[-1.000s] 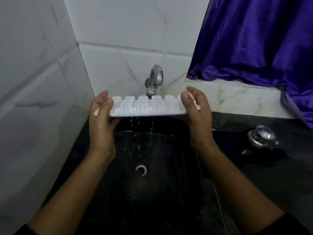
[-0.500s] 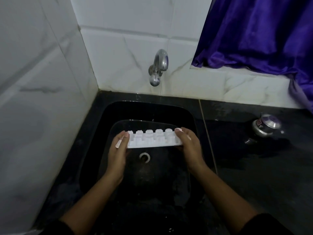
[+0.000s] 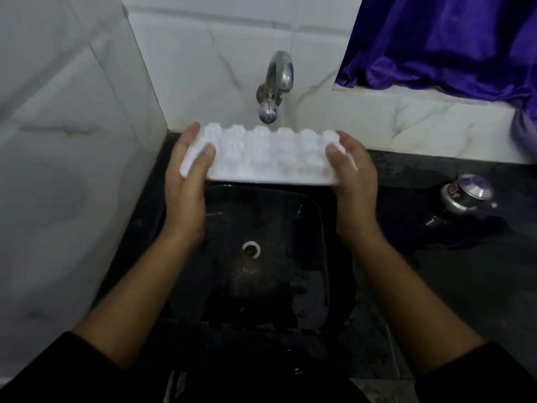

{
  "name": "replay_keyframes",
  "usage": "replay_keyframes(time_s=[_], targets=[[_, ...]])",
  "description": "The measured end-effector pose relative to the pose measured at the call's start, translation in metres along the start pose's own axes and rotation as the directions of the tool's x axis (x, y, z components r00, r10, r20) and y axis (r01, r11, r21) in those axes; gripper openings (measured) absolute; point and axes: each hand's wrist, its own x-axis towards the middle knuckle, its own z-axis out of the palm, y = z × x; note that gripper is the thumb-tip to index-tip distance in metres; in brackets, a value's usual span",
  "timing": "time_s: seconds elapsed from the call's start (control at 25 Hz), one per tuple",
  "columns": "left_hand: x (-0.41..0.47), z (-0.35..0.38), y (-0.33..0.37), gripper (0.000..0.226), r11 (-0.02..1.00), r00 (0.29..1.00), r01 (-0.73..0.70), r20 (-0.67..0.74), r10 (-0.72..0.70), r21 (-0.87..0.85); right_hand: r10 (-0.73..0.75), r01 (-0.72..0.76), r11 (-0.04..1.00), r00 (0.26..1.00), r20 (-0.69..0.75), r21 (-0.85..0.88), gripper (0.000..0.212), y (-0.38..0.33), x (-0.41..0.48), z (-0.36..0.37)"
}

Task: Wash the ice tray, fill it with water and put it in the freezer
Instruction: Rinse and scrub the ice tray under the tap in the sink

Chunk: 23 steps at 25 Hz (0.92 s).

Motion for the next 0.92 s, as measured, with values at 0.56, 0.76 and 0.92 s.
replay_keyframes(time_s=[0.56, 0.76, 0.92], targets=[[-0.056, -0.032, -0.085, 0.021, 0.719, 0.720, 0.689, -0.212, -0.661, 0.098, 0.725, -0.711, 0.680, 0.688, 0.024, -0.178, 0.033, 0.092, -0.050, -0.003], [-0.005, 0.001, -0.005, 0.059, 0.963, 0.956, 0.270, -0.117, -0.268, -0.003, 0.318, -0.316, 0.948, 0.946, 0.058, -0.036, 0.015, 0.000, 0.003, 0.008], [-0.036, 0.000, -0.009, 0.044, 0.991, 0.992, 0.006, -0.126, 0.011, 0.135, 0.025, -0.027, 0.997, 0.999, -0.025, -0.070, 0.025, 0.017, -0.029, -0.001]])
